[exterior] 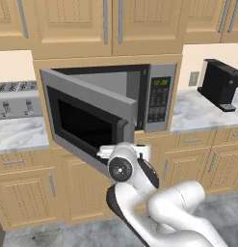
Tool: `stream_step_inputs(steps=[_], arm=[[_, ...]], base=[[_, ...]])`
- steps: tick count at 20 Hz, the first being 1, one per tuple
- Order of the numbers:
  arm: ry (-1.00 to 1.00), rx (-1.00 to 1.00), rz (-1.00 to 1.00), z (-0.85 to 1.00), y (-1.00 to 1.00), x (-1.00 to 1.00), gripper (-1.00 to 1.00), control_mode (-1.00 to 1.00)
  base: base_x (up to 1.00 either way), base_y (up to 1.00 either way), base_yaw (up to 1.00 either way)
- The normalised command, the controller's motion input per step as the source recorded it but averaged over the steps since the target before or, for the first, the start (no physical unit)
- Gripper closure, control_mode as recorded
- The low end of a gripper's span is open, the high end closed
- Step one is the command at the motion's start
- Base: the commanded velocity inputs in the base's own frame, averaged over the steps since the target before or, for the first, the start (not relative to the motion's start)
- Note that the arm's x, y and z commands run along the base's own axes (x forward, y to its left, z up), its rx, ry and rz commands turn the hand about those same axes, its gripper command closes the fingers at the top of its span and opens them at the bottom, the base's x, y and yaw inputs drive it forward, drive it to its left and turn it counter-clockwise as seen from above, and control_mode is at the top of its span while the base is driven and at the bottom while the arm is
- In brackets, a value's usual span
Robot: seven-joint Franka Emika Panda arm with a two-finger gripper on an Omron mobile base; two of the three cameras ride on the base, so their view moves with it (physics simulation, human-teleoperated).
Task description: The microwave is finished heating the fish and tomato. Take the bowl containing the food and place it on the dining counter.
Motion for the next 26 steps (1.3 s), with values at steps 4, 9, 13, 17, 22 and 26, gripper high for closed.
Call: stream_step_inputs(steps=[4, 9, 13, 17, 22, 26], arm=[[-0.35, 0.0, 0.0, 0.75, 0.28, -1.0, -1.0, -1.0], [-0.07, -0.12, -0.01, 0.78, 0.52, -0.51, -1.0, -1.0], [0.0, -0.02, -0.02, 0.09, 0.09, 0.0, -1.0, -1.0], [0.0, 0.03, 0.0, 0.0, -0.23, -0.63, -1.0, -1.0], [-0.02, 0.15, 0.03, 0.24, -0.72, -0.87, -1.0, -1.0], [0.0, 0.23, 0.18, 0.39, -1.0, -0.16, -1.0, -1.0]], base=[[0.0, 0.0, 0.0], [0.0, 0.0, 0.0], [0.0, 0.0, 0.0], [0.0, 0.0, 0.0], [0.0, 0.0, 0.0], [0.0, 0.0, 0.0]])
